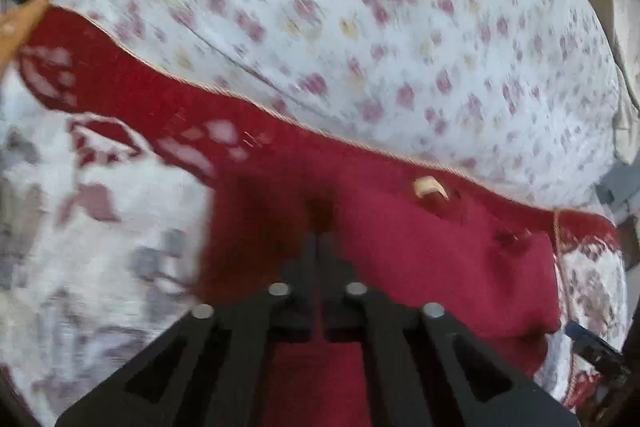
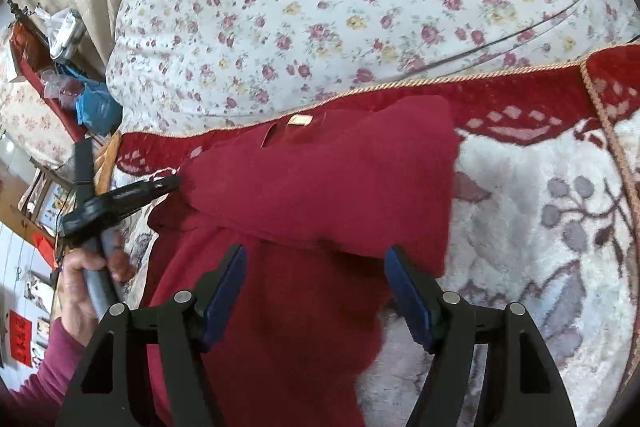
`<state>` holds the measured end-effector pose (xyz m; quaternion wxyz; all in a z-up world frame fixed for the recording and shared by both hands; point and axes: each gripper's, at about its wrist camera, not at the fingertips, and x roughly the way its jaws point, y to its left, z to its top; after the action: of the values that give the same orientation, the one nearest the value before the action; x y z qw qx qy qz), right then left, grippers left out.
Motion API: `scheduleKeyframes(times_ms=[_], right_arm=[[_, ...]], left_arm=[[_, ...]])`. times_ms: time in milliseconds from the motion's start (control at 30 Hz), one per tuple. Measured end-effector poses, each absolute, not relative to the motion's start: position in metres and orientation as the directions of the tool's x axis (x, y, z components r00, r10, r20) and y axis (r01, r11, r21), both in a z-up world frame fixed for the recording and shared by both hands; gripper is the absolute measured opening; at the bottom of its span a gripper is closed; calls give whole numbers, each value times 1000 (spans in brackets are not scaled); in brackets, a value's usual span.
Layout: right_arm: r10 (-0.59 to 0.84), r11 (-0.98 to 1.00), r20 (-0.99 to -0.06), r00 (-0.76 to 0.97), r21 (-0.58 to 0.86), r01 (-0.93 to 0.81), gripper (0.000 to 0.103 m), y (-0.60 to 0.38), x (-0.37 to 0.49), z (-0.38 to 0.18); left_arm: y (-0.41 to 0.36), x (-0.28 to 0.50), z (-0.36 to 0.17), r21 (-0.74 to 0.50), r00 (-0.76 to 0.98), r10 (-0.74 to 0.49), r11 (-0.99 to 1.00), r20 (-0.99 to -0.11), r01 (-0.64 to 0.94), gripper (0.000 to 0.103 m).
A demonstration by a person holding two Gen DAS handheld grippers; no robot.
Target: Fold small clothes
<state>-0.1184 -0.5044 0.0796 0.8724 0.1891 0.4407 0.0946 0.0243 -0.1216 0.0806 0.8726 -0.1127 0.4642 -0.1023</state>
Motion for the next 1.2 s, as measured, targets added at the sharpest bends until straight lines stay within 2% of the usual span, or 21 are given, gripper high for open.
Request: scheduleKeyframes(times_ms=[67,233,267,300,333,367,400,467,600,733,767,800,833,867,900,1067,1200], right_arm=[[318,911,-733,602,411,20,79,-510,-119,80],[272,913,-765,584,397,95,81,-518,-110,69],[277,910,-763,584,404,96,81,-518,-110,68],[287,906,-759,585,413,90,81,-517,-110,68],[294,906,-755,586,415,81,81,-515,-111,69],[296,907,-753,588,414,73,81,-513,-112,70],[300,908,-749,591,414,64,81,-511,-113,71],[320,898,-735,598,436,57,82,-513,-115,72],[353,879,-717,601,474,49,83,-517,-115,68],[399,840,-686,609,539,57,84,-524,-116,59],[407,833,-681,609,550,58,84,-526,-117,58],[410,831,-679,609,553,57,84,-528,-117,58],[409,831,-676,613,553,56,84,-530,-117,59],[398,836,-677,620,545,59,84,-532,-118,59],[389,839,-679,623,540,64,84,-534,-118,60],[367,839,-688,626,536,97,84,-544,-117,57],[318,855,-700,640,504,126,86,-547,-115,60]], left_arm=[[-108,18,91,-270,587,-250,961,-770,55,0],[-98,18,86,-286,555,-263,957,-789,47,0],[-102,19,84,-299,548,-275,953,-790,47,6],[-105,20,83,-307,541,-287,950,-790,55,21],[-113,21,83,-312,536,-305,947,-787,82,32],[-120,20,84,-302,542,-306,948,-783,99,57],[-125,19,86,-292,554,-302,950,-775,110,75],[-135,17,88,-270,573,-298,953,-764,135,80],[-150,31,87,-223,543,-272,962,-794,156,80],[-174,55,63,-158,458,-218,973,-862,166,79],[-182,57,58,-146,447,-218,971,-868,191,68],[-188,58,55,-130,443,-211,970,-871,205,51],[-195,58,51,-108,434,-198,969,-879,223,40],[-199,59,47,-103,418,-196,967,-887,234,17],[-200,60,48,-128,405,-217,963,-888,236,9],[-178,40,99,-186,505,-284,954,-815,236,9],[-145,18,108,-153,530,-231,970,-816,187,9]])
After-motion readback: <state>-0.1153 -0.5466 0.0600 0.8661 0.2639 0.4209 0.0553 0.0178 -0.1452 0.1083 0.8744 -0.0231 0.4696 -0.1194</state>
